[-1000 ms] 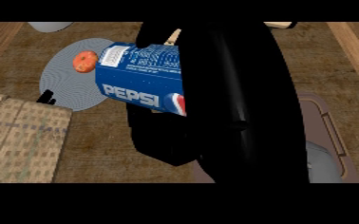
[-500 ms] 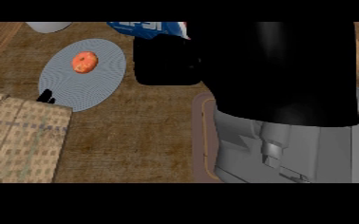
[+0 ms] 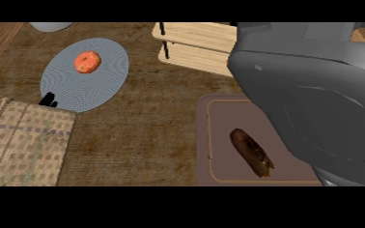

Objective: Pick the can from the tray and place it in the tiered shelf

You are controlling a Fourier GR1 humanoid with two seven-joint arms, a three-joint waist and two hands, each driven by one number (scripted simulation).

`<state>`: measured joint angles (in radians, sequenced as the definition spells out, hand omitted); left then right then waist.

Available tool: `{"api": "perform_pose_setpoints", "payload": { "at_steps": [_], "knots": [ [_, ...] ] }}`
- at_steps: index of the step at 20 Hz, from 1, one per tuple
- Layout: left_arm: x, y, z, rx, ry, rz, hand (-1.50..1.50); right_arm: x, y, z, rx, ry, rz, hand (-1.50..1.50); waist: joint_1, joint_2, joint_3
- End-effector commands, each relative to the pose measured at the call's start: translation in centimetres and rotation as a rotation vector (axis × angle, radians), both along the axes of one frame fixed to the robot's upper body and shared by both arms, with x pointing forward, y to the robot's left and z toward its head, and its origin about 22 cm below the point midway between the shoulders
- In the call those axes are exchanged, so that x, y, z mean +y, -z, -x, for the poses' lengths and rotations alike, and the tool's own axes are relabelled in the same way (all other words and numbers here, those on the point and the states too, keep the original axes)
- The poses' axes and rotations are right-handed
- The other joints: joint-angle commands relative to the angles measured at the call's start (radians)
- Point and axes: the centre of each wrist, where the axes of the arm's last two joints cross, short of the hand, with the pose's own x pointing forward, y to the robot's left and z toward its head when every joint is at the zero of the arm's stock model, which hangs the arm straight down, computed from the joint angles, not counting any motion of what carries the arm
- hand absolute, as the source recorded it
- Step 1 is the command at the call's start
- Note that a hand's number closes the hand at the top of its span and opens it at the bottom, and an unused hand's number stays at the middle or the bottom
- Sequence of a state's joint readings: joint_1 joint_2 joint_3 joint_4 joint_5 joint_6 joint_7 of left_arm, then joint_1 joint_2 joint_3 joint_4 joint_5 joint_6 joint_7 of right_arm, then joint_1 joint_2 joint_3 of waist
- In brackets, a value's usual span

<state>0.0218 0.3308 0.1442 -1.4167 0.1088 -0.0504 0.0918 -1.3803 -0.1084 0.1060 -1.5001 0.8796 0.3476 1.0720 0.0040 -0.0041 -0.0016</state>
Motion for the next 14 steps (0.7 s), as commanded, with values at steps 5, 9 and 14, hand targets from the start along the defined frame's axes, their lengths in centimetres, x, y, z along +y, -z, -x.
{"api": "perform_pose_setpoints", "payload": {
  "at_steps": [5,9,14],
  "knots": [
    [0.1,-0.3,0.4,-0.001,0.012,0.011,0.0,-1.1,0.1,-4.6,0.095,0.19,0.072,1.5,0.01,0.004,0.001],
    [1.0,0.2,-0.9,-0.011,0.003,-0.007,0.0,-3.2,2.3,-6.4,0.091,0.174,0.024,1.5,0.0,0.006,0.001],
    [-0.8,-1.2,-0.9,-0.007,0.022,-0.009,0.0,-2.3,3.9,-8.6,0.098,0.182,-0.044,1.5,0.012,0.008,0.001]
  ]
}}
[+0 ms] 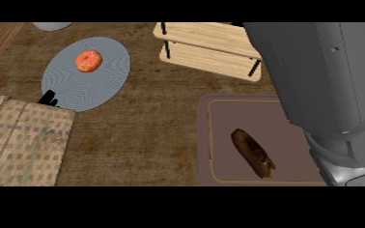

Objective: Pick the can from the tray and place it in the tiered shelf

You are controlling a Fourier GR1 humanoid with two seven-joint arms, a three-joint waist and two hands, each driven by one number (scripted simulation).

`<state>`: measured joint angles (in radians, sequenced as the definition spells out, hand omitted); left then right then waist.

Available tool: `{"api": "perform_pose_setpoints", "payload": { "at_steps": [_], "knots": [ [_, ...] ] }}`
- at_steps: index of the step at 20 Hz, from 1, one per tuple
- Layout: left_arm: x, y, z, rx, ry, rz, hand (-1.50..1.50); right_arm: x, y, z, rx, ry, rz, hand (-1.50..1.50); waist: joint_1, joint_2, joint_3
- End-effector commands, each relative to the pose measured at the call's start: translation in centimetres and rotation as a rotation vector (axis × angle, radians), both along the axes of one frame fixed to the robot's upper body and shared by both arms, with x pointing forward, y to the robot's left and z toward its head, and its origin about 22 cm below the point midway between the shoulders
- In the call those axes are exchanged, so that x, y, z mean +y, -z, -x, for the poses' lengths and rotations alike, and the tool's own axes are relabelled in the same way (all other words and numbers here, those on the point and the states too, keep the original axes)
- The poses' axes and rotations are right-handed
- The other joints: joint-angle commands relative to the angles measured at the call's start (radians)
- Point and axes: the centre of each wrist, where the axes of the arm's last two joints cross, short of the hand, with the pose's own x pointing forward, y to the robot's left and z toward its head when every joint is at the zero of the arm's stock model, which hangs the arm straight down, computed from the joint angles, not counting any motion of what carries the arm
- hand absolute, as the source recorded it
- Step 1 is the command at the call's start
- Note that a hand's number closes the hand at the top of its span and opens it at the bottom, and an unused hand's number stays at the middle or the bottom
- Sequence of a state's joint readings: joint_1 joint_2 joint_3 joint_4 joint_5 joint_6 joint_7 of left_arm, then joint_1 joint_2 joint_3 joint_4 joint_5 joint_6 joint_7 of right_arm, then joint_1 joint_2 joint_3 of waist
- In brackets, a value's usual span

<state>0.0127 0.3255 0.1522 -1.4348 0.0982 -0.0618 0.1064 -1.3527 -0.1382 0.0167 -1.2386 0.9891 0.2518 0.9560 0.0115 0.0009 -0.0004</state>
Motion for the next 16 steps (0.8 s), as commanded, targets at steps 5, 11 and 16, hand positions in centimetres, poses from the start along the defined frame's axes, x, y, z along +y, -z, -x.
{"api": "perform_pose_setpoints", "payload": {
  "at_steps": [5,11,16],
  "knots": [
    [-0.6,-1.1,-1.1,-0.008,0.011,0.024,0.0,-3.6,2.0,-3.6,0.018,0.146,-0.151,1.5,0.005,0.002,0.0],
    [0.3,0.4,-0.8,-0.004,0.011,0.001,0.0,-5.1,4.7,-6.0,0.085,0.133,-0.001,-1.5,-0.001,0.001,0.0],
    [-1.0,0.0,0.2,-0.002,-0.001,-0.003,0.0,-5.8,5.3,-6.0,0.024,0.09,-0.09,-1.5,0.001,0.0,0.0]
  ]
}}
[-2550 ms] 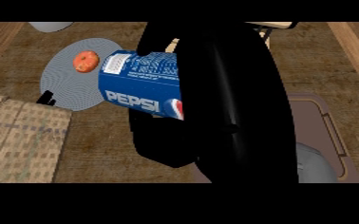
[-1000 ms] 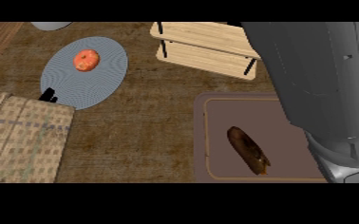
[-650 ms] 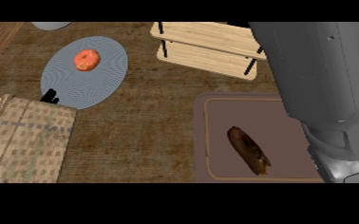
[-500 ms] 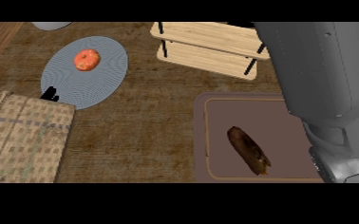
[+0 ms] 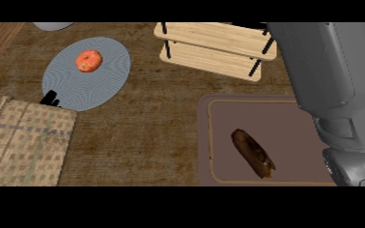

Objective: Pick the can from the tray and place it in the tiered shelf

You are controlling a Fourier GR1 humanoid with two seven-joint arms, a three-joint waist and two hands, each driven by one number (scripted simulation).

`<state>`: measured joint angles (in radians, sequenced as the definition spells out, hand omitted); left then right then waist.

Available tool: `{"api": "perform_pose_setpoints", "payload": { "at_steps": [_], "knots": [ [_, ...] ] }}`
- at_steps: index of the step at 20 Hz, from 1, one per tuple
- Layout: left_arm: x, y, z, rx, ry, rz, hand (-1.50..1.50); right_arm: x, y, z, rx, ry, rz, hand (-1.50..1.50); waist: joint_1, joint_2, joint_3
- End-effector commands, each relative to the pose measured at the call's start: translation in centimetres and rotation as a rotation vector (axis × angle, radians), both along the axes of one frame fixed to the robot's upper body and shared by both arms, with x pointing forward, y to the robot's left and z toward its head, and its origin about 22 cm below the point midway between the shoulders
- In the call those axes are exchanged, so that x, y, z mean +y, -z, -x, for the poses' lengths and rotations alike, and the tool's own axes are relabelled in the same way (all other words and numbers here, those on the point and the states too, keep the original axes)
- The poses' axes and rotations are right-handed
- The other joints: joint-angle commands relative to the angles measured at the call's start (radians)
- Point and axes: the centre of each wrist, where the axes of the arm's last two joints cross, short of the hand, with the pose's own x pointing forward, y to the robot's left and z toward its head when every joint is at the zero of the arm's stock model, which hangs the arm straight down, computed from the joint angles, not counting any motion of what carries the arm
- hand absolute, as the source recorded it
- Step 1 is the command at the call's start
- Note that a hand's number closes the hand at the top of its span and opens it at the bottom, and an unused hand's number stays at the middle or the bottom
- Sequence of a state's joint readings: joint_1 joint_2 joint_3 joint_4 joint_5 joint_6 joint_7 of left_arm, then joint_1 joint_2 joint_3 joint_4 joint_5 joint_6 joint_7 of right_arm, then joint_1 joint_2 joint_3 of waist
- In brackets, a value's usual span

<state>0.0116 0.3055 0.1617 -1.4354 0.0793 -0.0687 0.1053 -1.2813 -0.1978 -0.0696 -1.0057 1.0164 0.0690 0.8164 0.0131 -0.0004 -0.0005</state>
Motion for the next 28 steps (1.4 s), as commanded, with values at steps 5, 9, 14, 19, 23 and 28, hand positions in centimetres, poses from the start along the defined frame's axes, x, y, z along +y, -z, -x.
{"api": "perform_pose_setpoints", "payload": {
  "at_steps": [5,9,14,19,23,28],
  "knots": [
    [-0.2,0.1,-0.4,-0.001,0.0,0.002,0.0,-1.7,-0.5,-0.2,-0.102,-0.049,-0.195,-1.5,-0.003,0.002,0.001],
    [-0.1,-0.1,0.2,0.008,0.003,0.001,0.0,-1.5,-0.7,0.4,-0.107,-0.066,-0.366,-1.5,-0.002,-0.001,0.001],
    [-0.3,1.4,0.0,0.009,-0.01,0.002,0.0,-3.9,-1.8,2.4,-0.163,-0.097,-0.508,-1.5,-0.021,-0.003,0.001],
    [1.5,1.7,1.8,0.024,-0.022,0.007,0.0,-8.2,-7.4,6.2,-0.282,-0.12,-0.556,-1.5,-0.023,-0.007,0.0],
    [2.0,0.8,0.7,0.01,-0.039,0.012,0.0,-11.3,-9.3,10.3,-0.307,-0.078,-0.579,-1.5,-0.034,-0.009,0.0],
    [1.1,0.9,1.6,0.021,-0.062,0.008,0.0,-17.1,-10.7,16.2,-0.315,0.037,-0.569,-1.5,-0.052,-0.017,0.002]
  ]
}}
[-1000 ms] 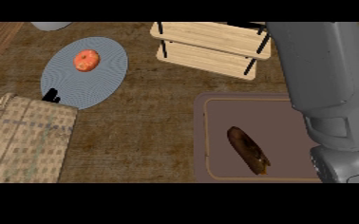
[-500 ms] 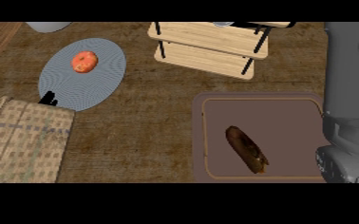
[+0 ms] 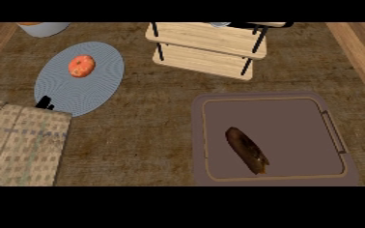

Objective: Pick the can from the tray and place it in the tiered shelf

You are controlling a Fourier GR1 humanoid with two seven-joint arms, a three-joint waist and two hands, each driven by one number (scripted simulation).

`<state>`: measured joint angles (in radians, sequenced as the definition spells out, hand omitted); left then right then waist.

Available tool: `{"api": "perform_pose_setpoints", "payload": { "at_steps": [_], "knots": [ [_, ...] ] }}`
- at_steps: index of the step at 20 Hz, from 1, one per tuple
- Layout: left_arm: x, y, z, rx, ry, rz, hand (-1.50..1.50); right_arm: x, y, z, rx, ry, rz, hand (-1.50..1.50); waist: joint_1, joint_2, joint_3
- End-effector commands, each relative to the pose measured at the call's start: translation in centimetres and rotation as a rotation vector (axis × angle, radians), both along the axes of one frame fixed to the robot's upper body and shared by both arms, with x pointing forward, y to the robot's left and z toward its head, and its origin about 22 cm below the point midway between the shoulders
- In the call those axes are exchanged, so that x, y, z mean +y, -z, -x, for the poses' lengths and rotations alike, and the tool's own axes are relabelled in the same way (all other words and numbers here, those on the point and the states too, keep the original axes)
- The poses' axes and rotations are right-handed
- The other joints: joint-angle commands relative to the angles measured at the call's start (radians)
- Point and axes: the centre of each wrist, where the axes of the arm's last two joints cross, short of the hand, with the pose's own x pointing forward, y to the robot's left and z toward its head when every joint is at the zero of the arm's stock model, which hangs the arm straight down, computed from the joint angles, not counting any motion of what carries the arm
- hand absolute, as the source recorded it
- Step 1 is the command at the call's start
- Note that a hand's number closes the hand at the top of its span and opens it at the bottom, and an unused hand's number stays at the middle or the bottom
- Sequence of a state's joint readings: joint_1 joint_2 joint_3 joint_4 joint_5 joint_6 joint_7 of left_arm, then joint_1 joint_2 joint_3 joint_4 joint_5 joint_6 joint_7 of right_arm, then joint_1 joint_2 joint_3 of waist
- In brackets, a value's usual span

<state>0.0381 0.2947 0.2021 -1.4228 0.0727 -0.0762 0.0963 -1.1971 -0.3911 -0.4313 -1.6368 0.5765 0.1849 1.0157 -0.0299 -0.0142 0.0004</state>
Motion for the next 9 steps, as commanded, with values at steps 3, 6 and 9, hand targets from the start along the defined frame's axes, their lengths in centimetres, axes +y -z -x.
{"api": "perform_pose_setpoints", "payload": {
  "at_steps": [3,6,9],
  "knots": [
    [0.6,-0.4,0.6,0.003,-0.02,0.01,0.0,-6.4,-2.0,7.0,0.087,0.075,0.044,-1.5,-0.025,-0.009,0.001],
    [0.9,-0.2,1.1,0.007,-0.042,-0.004,0.0,-10.3,-1.8,9.4,0.086,0.05,0.032,-1.5,-0.045,-0.015,0.003],
    [0.3,1.0,1.4,0.019,-0.036,0.003,0.0,-12.3,-2.4,12.2,0.067,0.061,0.057,-1.5,-0.04,-0.009,0.001]
  ]
}}
